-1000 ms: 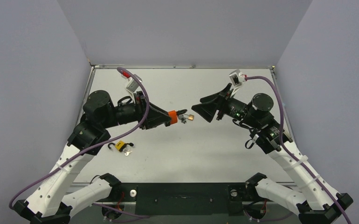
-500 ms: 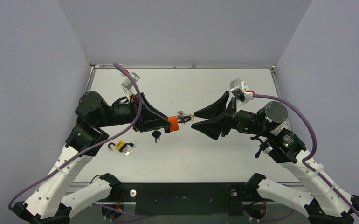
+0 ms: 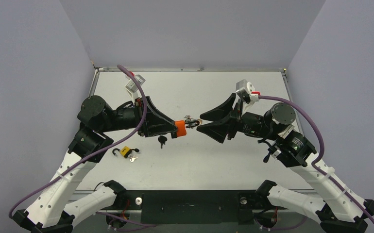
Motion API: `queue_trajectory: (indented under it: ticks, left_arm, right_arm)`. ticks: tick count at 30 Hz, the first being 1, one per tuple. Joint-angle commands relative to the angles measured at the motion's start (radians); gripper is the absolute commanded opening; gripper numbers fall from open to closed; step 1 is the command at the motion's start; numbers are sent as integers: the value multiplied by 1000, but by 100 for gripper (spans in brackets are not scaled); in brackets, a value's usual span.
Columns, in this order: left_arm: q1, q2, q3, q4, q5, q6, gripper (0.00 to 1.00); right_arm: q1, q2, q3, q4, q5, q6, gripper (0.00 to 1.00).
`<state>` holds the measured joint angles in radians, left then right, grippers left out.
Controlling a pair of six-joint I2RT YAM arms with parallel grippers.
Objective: Lock with the key
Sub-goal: Lock the lock.
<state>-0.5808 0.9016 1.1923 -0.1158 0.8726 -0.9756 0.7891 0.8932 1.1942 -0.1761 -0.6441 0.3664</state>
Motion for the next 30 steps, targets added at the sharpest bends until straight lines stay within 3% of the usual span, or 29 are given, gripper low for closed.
queue_trajectory:
  ticks: [1, 8, 20, 30]
  left_arm:
    - [2, -6, 64, 64, 7, 0, 0]
    - [4, -5, 62, 67, 10, 4, 0]
    - [3, -9, 65, -25, 12, 112, 0]
    - [3, -6, 31, 11, 6, 126, 0]
  right_arm:
    - [19, 16, 49, 68, -4, -2, 47]
    - [33, 32, 56, 63, 3, -6, 39]
    - [38, 17, 70, 41, 19, 72, 4]
    - [76, 17, 38, 82, 27, 196, 0]
